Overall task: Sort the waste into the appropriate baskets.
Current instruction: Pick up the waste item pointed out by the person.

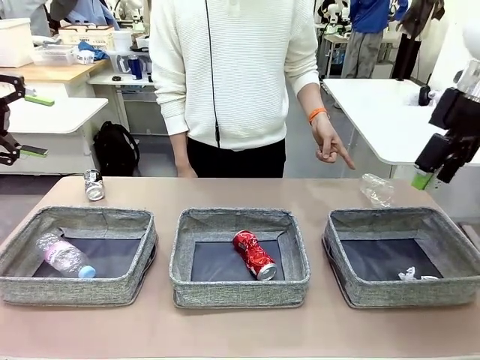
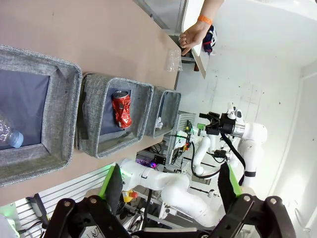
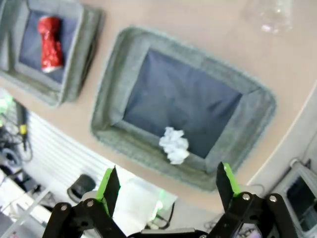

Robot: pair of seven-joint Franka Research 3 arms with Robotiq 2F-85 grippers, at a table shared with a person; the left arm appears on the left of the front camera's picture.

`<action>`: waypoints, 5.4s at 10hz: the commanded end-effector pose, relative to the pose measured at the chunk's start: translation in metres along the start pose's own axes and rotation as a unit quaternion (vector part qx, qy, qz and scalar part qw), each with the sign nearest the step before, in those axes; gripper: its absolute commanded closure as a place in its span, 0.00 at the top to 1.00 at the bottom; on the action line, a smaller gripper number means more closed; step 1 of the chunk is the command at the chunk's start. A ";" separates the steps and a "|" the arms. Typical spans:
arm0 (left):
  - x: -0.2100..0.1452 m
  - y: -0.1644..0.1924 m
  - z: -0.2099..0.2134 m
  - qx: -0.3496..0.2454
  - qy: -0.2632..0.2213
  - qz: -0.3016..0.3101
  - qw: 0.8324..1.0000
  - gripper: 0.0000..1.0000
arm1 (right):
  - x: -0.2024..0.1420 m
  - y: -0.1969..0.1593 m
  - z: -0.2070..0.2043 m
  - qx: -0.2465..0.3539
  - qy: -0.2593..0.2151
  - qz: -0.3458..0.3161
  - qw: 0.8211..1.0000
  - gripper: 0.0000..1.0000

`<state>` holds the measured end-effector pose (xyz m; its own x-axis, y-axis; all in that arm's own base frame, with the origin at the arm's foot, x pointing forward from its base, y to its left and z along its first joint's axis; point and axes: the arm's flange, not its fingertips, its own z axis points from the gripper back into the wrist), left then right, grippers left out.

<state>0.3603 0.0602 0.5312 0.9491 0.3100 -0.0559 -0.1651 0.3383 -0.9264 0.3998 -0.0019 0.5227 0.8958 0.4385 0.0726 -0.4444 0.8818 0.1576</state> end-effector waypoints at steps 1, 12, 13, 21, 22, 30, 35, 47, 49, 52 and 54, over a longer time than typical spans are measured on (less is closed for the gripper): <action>0.001 -0.003 0.001 -0.011 0.001 -0.002 1.000 1.00 | 0.036 -0.044 -0.001 -0.043 -0.059 -0.051 0.996 1.00; 0.001 -0.003 0.001 -0.011 0.001 -0.002 1.000 1.00 | 0.124 -0.147 -0.069 -0.030 -0.144 -0.098 0.984 1.00; 0.001 -0.003 0.001 -0.011 0.001 -0.002 1.000 1.00 | 0.132 -0.152 -0.075 -0.038 -0.149 -0.102 0.983 1.00; 0.001 -0.003 0.001 -0.011 0.001 -0.002 1.000 1.00 | 0.178 -0.177 -0.154 -0.025 -0.127 -0.142 0.981 1.00; 0.001 -0.003 0.001 -0.011 0.001 -0.002 1.000 1.00 | 0.180 -0.174 -0.161 -0.016 -0.120 -0.148 0.982 1.00; 0.001 -0.003 0.001 -0.011 0.001 -0.002 1.000 1.00 | 0.181 -0.166 -0.185 -0.035 -0.086 -0.168 0.982 1.00; 0.001 -0.003 0.001 -0.011 0.001 -0.002 1.000 1.00 | 0.180 -0.168 -0.186 -0.045 -0.069 -0.188 0.979 0.76; 0.001 -0.003 0.001 -0.011 0.001 -0.002 1.000 1.00 | 0.178 -0.175 -0.177 -0.066 -0.093 -0.194 0.974 0.20; 0.001 -0.003 0.001 -0.011 0.001 -0.002 1.000 1.00 | 0.175 -0.174 -0.138 -0.079 -0.103 -0.211 0.969 0.20; 0.001 -0.003 0.001 -0.011 0.001 -0.002 1.000 1.00 | 0.128 -0.112 -0.008 -0.108 -0.103 -0.263 0.953 0.20; 0.001 -0.003 0.001 -0.011 0.001 -0.002 1.000 1.00 | 0.089 -0.056 0.010 -0.148 -0.071 -0.241 0.957 0.20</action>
<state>0.3617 0.0613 0.5327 0.9490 0.3107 -0.0544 -0.1641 0.3391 -0.9263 0.5306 -0.0393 0.5426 0.9682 -0.0601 0.2427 0.0673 0.9975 -0.0211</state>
